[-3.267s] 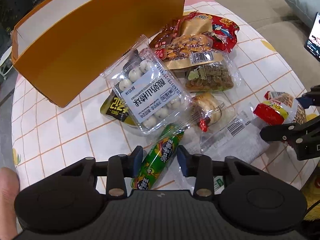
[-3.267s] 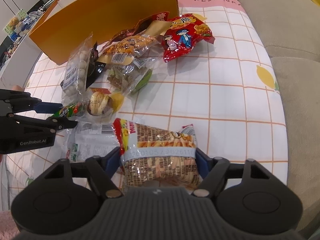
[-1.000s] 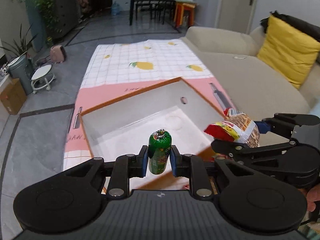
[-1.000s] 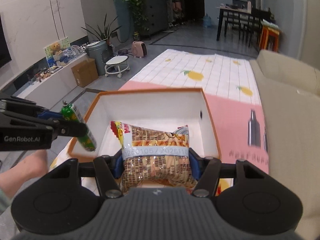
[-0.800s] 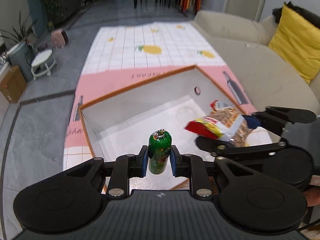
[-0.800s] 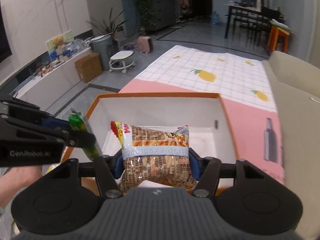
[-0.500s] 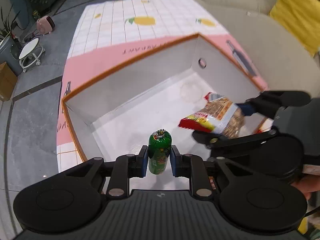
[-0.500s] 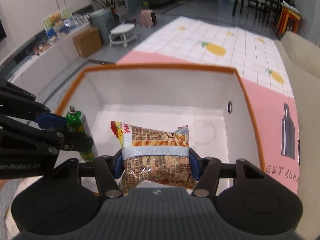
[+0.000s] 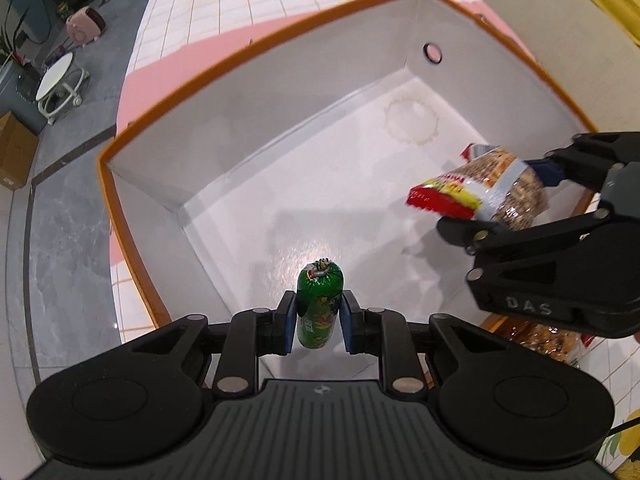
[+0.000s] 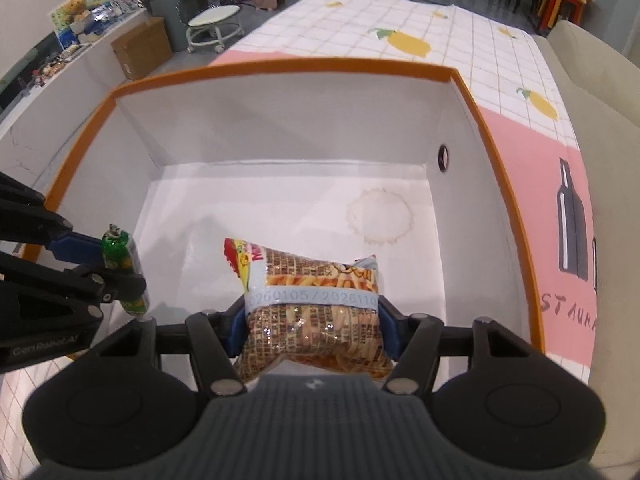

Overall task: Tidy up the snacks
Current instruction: 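Open both tools to drop the sausage stick and peanut bag into the box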

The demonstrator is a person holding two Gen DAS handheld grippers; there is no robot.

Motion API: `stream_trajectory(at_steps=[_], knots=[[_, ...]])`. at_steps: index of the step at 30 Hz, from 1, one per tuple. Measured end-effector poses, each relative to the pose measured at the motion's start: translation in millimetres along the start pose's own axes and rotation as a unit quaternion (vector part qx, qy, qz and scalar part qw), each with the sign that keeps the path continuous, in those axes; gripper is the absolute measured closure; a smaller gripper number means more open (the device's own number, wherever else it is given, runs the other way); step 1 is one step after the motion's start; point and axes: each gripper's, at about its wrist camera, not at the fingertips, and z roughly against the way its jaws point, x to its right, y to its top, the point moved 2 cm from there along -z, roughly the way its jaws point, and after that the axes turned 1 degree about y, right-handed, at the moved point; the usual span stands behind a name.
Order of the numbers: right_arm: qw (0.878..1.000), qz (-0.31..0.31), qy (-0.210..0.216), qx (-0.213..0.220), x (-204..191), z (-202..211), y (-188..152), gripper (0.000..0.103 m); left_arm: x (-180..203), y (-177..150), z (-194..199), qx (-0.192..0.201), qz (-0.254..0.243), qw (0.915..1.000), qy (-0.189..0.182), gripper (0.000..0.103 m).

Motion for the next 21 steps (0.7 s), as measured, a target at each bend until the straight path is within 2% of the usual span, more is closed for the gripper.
stream_trajectory(at_steps=[9,15,19,21], knots=[[1.000,0.001,-0.016,-0.014,-3.7,-2.2,-2.0,0.039,-3.1,-5.5,-8.0,-0.010,0.006,0.9999,0.011,0.078],[1.000,-0.004,-0.020,-0.014,-4.2,-2.7,-4.9,0.039,-2.5,-5.5,-6.7,-0.002,0.008,0.9999,0.011,0.078],[1.000,-0.004,-0.022,-0.007,-5.2,1.3,-5.0,0.035,-2.0,-4.7,-3.7,0.005,0.007,0.9997,0.022,0.078],[1.000,-0.001,-0.026,-0.003,-6.2,4.0,-5.2,0.031,-2.0,-5.6,-1.0,0.010,0.007,0.9996,0.024,0.073]])
